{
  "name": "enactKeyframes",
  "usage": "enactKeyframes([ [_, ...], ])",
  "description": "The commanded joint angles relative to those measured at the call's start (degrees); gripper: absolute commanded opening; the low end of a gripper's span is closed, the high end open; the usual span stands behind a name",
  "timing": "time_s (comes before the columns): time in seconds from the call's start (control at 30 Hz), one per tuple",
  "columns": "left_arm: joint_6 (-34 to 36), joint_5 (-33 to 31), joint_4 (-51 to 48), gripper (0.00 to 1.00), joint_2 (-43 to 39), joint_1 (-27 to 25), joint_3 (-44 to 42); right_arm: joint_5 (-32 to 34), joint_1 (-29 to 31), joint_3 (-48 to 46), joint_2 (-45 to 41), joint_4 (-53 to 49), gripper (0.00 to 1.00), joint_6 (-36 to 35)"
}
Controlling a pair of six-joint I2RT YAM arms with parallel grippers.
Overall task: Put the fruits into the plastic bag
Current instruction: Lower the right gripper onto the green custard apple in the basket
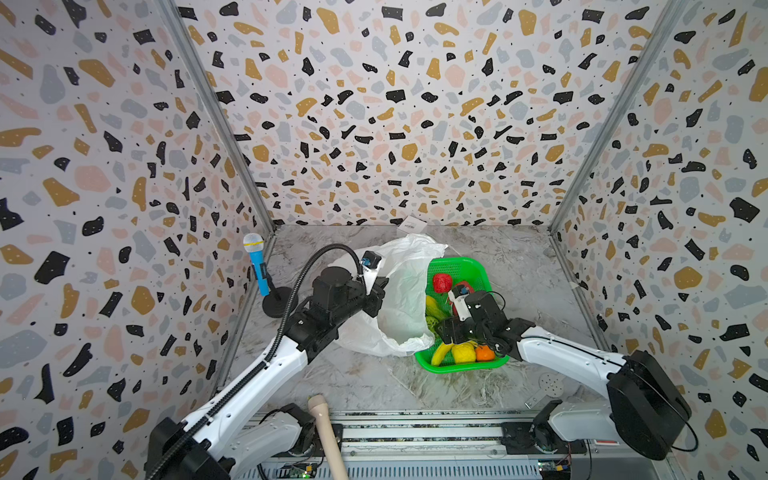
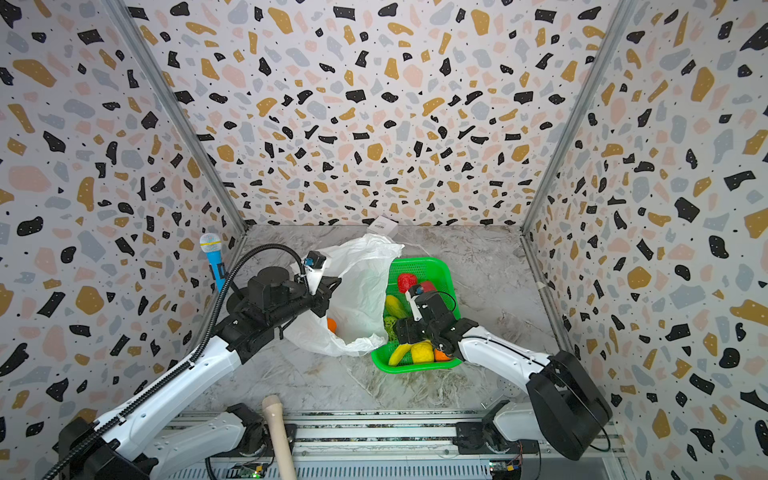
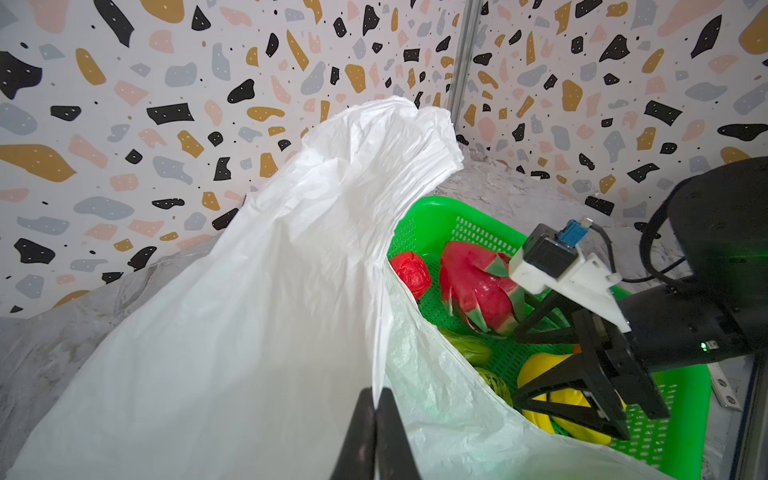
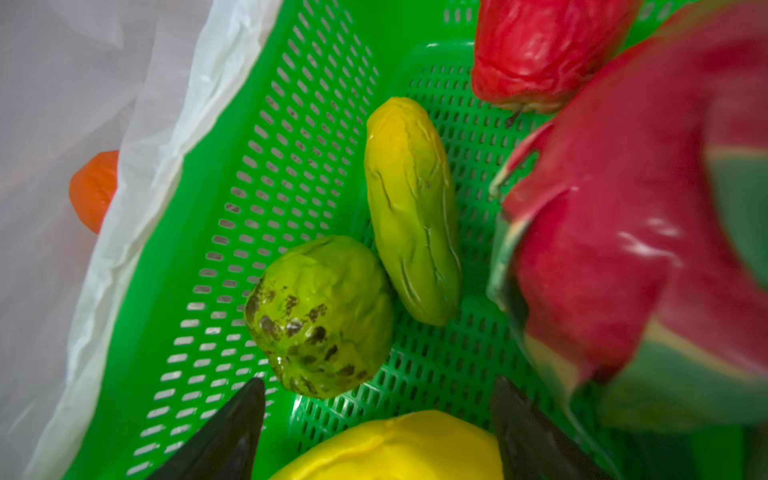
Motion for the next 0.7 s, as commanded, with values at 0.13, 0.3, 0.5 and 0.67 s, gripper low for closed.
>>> enactKeyframes([
  [0.13, 0.8, -1.0, 1.0, 0.00, -0.4, 0.3, 1.7, -3.4, 2.1, 6.5, 5.8, -3.0, 0.86, -3.7],
  [0.3, 1.0, -0.8, 1.0, 0.00, -0.2, 0.3, 1.8, -3.1, 2.1, 9.3, 10.4, -4.6, 0.85, -3.8],
  [0.5, 1.6, -1.2, 0.5, 0.00, -0.2, 0.3, 2.2, -1.5, 2.2, 11.6, 14.7, -5.3, 0.84, -3.1],
  [0.67, 1.8, -1.2, 0.4, 0.00, -0.1, 0.3, 2.2, 0.7, 2.2, 11.6, 16.6, -4.7, 0.79, -2.2],
])
